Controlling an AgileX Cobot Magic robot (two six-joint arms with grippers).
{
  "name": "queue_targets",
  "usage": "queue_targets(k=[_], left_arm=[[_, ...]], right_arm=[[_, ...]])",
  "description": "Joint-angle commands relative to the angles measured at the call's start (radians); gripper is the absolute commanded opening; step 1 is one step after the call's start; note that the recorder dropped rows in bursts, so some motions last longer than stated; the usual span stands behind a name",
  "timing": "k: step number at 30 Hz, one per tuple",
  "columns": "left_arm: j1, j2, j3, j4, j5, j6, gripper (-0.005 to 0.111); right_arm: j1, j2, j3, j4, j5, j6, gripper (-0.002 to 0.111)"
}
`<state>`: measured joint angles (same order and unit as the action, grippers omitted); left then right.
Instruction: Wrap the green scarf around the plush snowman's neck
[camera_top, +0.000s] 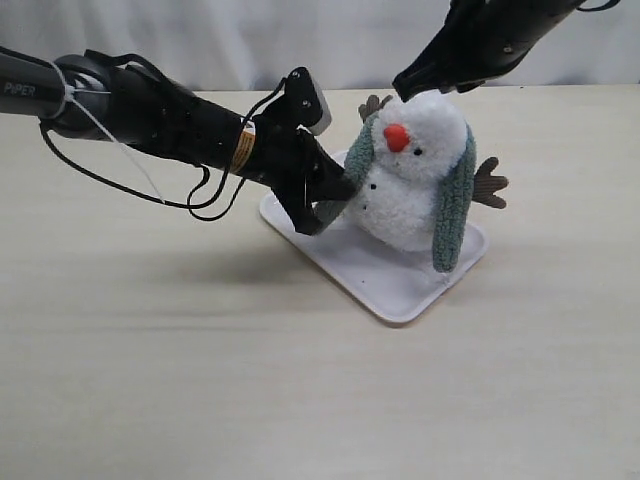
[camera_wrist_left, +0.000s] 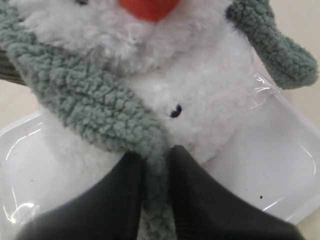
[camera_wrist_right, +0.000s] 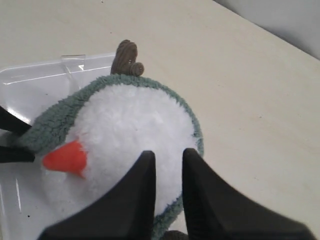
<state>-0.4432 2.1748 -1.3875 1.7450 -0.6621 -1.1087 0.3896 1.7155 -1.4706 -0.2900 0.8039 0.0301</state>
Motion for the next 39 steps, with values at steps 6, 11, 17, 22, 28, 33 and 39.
queue_targets(k=[6, 11, 17, 22, 28, 33, 39], left_arm=[[-0.001, -0.014, 0.001, -0.001, -0.009, -0.014, 0.062], [0.02, -0.041, 0.001, -0.001, -0.034, -0.023, 0.062], [0.073, -0.11, 0.001, -0.001, -0.222, -0.025, 0.062], [0.107, -0.125, 0.001, -0.001, -0.323, -0.027, 0.062], [0.129, -0.137, 0.001, -0.039, -0.297, -0.05, 0.062], [0.082, -0.139, 0.001, -0.087, -0.271, 0.04, 0.062], [-0.016, -0.106, 0.001, -0.059, -0.021, 0.128, 0.062]], right_arm=[[-0.006, 0.055, -0.001, -0.003, -0.04, 0.019, 0.02], [-0.004, 0.081, -0.001, 0.05, -0.039, -0.037, 0.019], [-0.004, 0.085, -0.001, 0.26, -0.005, -0.234, 0.019], [-0.004, 0.085, -0.001, 0.313, 0.006, -0.27, 0.019], [-0.004, 0.085, -0.001, 0.309, 0.016, -0.27, 0.019], [-0.004, 0.085, -0.001, 0.418, 0.104, -0.369, 0.019], [-0.004, 0.085, -0.001, 0.408, 0.108, -0.369, 0.019]])
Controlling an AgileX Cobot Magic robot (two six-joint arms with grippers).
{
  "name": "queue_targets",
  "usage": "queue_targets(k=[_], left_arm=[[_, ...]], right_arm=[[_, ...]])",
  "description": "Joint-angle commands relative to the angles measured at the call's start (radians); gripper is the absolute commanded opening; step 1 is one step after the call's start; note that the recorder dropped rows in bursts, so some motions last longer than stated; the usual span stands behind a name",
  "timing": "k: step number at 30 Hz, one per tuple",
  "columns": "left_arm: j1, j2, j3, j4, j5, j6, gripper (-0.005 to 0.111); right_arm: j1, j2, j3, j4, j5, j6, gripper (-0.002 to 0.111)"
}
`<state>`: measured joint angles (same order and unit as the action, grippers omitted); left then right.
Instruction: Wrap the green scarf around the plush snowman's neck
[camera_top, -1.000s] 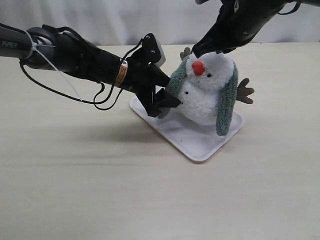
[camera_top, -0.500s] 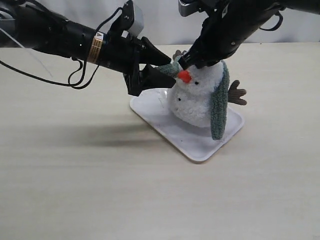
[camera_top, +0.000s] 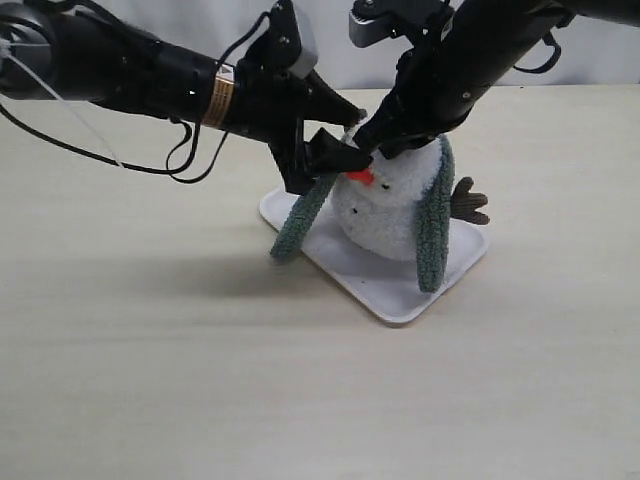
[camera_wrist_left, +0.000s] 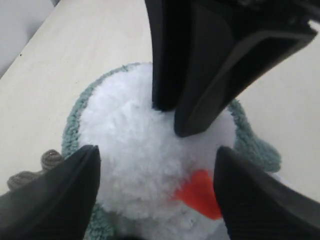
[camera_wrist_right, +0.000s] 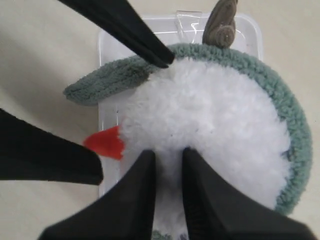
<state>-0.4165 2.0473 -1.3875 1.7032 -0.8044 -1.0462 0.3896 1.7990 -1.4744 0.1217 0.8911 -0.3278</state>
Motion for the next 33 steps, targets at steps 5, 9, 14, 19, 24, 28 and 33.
queue_targets(k=[5, 9, 14, 19, 24, 28, 33], left_arm=[[-0.078, 0.048, 0.001, -0.107, 0.227, 0.108, 0.062], [-0.078, 0.055, 0.001, -0.112, 0.233, 0.111, 0.062], [-0.078, 0.057, 0.001, -0.112, 0.244, 0.111, 0.062], [-0.078, 0.057, 0.001, -0.11, 0.234, 0.111, 0.062], [-0.078, 0.059, 0.001, -0.108, 0.22, 0.111, 0.062], [-0.078, 0.059, 0.001, -0.098, 0.22, 0.111, 0.062], [-0.078, 0.059, 0.001, -0.093, 0.216, 0.104, 0.062]], right_arm=[[-0.004, 0.002, 0.003, 0.001, 0.021, -0.018, 0.019], [-0.004, 0.002, 0.003, 0.001, 0.021, -0.018, 0.019], [-0.004, -0.024, -0.04, 0.001, 0.08, -0.027, 0.019], [-0.004, -0.098, -0.058, -0.022, 0.084, -0.008, 0.019], [-0.006, -0.132, -0.054, -0.281, 0.134, 0.221, 0.02], [-0.011, -0.127, 0.025, -0.34, 0.11, 0.302, 0.02], [-0.061, -0.084, 0.059, -0.343, 0.072, 0.336, 0.039]])
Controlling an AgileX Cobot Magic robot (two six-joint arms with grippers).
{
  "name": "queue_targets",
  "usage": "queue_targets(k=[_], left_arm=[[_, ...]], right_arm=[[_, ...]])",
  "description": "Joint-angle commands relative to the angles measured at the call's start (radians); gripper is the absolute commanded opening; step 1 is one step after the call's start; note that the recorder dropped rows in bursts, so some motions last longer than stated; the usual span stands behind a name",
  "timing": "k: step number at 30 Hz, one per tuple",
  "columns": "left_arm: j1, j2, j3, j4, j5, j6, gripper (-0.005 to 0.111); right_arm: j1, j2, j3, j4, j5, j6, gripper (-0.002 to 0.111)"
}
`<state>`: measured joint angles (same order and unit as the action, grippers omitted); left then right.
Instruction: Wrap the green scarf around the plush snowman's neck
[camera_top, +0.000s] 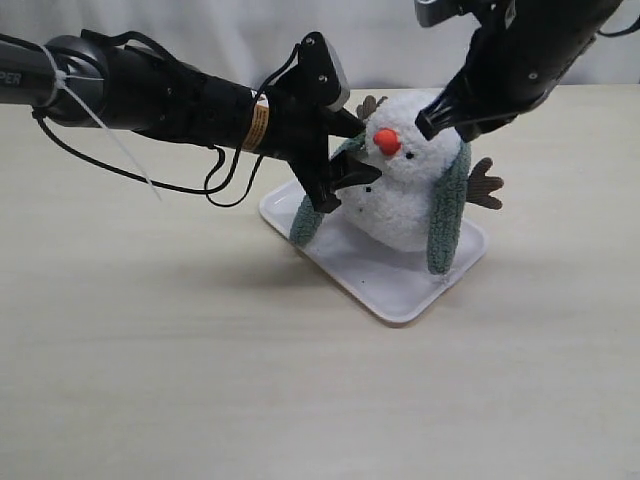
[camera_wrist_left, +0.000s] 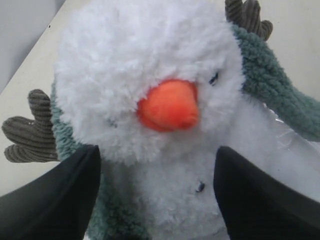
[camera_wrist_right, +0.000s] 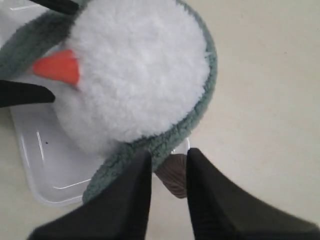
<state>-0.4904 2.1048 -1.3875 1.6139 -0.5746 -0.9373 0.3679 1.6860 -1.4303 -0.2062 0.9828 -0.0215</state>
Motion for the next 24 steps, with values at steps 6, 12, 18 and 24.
queue_targets(k=[6, 12, 18, 24], left_arm=[[-0.004, 0.001, 0.001, -0.002, -0.017, -0.005, 0.062], [-0.004, 0.001, 0.001, -0.002, -0.017, -0.005, 0.062], [-0.004, 0.001, 0.001, -0.002, -0.019, -0.005, 0.062], [-0.004, 0.001, 0.001, -0.002, -0.046, -0.005, 0.062]], right_arm=[[-0.08, 0.098, 0.015, 0.015, -0.051, 0.008, 0.047], [-0.074, 0.093, 0.008, 0.018, -0.028, 0.004, 0.047], [-0.074, -0.025, 0.082, 0.206, 0.029, -0.081, 0.047], [-0.074, -0.024, 0.289, 0.248, -0.113, -0.083, 0.042]])
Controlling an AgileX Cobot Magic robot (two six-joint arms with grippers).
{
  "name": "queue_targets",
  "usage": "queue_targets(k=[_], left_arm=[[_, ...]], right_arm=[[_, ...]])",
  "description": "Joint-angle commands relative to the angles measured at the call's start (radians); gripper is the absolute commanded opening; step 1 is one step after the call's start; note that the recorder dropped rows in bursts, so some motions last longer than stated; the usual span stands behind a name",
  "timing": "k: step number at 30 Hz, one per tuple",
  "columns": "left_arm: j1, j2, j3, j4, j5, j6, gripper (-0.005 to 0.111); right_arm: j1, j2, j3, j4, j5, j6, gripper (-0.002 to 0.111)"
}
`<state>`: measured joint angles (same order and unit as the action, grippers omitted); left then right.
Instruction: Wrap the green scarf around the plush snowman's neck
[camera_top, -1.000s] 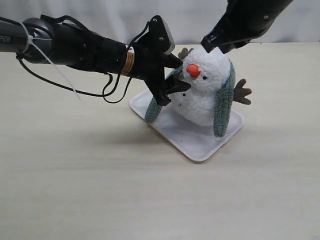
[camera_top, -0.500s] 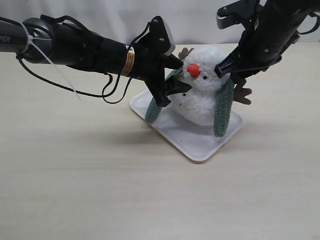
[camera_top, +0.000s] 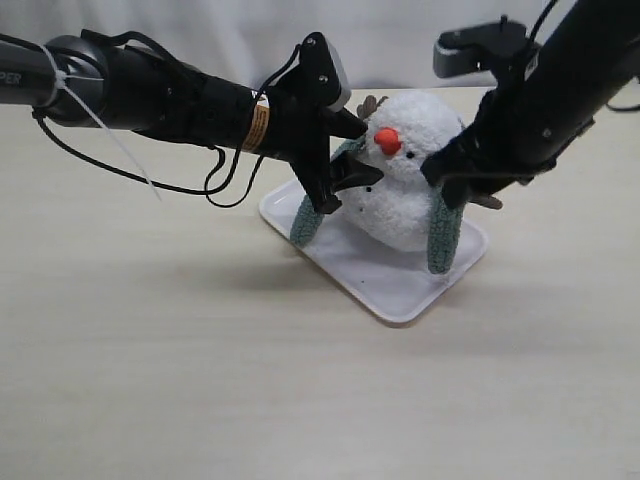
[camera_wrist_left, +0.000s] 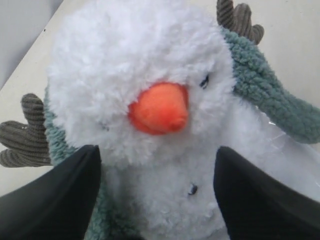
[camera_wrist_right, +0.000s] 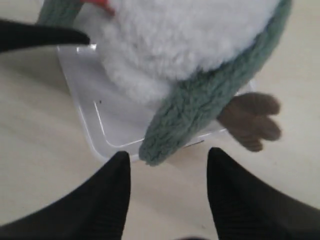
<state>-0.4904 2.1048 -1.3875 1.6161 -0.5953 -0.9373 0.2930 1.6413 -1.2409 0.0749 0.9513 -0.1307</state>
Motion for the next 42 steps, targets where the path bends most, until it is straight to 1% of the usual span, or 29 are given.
queue_targets(k=[1, 9, 12, 16, 18, 22, 23, 27, 30, 37, 40, 42], left_arm=[[-0.004, 0.001, 0.001, -0.004, -0.028, -0.005, 0.062], [-0.004, 0.001, 0.001, -0.004, -0.053, -0.005, 0.062], [-0.004, 0.001, 0.001, -0.004, -0.053, -0.005, 0.062], [-0.004, 0.001, 0.001, -0.004, -0.053, -0.005, 0.062], [-0.004, 0.001, 0.001, -0.004, -0.051, -0.005, 0.062], [-0.004, 0.001, 0.001, -0.004, -0.051, -0.005, 0.062], [-0.004, 0.001, 0.001, -0.004, -0.051, -0.005, 0.062], [-0.004, 0.001, 0.001, -0.004, -0.048, -0.005, 0.062], [-0.004, 0.001, 0.001, -0.004, -0.046, -0.005, 0.062], [-0.004, 0.001, 0.001, -0.006, -0.045, -0.007, 0.062], [-0.004, 0.001, 0.001, -0.006, -0.045, -0.007, 0.062], [-0.004, 0.001, 0.001, -0.006, -0.045, -0.007, 0.062]], right_arm=[[0.001, 0.031, 0.121, -0.048, -0.1, 0.044, 0.042], [0.001, 0.092, 0.142, 0.002, -0.271, 0.03, 0.042], [0.001, 0.112, 0.142, 0.059, -0.292, -0.015, 0.042], [0.001, 0.156, 0.142, 0.065, -0.29, -0.014, 0.04], [0.001, 0.169, 0.142, 0.071, -0.288, -0.014, 0.033], [0.001, 0.175, 0.142, 0.077, -0.284, -0.038, 0.008], [0.001, 0.175, 0.142, 0.087, -0.282, -0.047, 0.004], [0.001, 0.175, 0.151, 0.172, -0.264, -0.114, 0.004], [0.001, 0.175, 0.21, 0.179, -0.326, -0.115, 0.004], [0.001, 0.194, 0.228, 0.216, -0.349, -0.115, 0.004], [0.001, 0.199, 0.228, 0.297, -0.319, -0.198, 0.004], [0.001, 0.199, 0.228, 0.318, -0.315, -0.221, 0.004]])
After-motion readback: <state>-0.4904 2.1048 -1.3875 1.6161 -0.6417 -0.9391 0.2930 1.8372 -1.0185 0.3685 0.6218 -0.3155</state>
